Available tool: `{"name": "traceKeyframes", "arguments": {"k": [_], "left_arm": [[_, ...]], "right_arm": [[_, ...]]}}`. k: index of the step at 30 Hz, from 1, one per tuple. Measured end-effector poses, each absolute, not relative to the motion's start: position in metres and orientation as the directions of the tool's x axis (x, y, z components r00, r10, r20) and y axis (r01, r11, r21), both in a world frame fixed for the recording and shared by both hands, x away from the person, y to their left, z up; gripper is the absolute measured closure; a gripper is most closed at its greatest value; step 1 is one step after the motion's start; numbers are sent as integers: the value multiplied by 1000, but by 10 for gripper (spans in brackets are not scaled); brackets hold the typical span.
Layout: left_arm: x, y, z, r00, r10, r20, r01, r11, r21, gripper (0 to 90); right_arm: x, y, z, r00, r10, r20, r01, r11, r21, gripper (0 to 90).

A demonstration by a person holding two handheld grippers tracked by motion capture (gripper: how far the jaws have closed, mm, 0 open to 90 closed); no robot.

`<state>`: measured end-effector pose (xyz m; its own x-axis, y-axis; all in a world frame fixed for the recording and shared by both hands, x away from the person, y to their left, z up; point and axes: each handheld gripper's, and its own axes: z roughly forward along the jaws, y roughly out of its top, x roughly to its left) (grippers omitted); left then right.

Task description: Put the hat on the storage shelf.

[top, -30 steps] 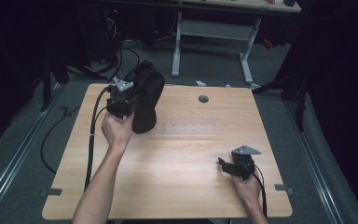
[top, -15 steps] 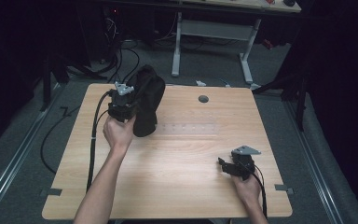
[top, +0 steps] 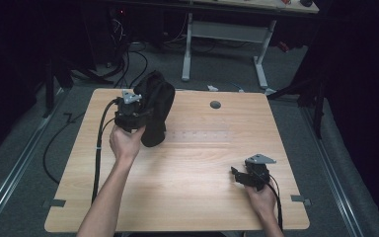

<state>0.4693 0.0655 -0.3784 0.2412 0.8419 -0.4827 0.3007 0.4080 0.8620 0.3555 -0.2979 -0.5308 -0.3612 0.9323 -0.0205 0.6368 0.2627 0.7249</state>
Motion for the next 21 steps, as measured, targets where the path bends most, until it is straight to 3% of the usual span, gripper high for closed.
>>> {"name": "traceKeyframes", "arguments": {"k": [9, 14, 21], "left_arm": [[462, 70, -371, 297, 797, -525, 321, 435, 842, 339], [457, 71, -369, 310, 798, -517, 321, 424, 847, 261], [448, 74, -366, 337, 785, -520, 328, 420, 847, 240]], "right_arm": [[356, -298, -531, -362, 932, -20, 637, 262, 725, 347], [356, -298, -531, -361, 932, -18, 638, 261, 725, 347], [356, -298, -531, -361, 932, -18, 638, 261, 725, 347]]}}
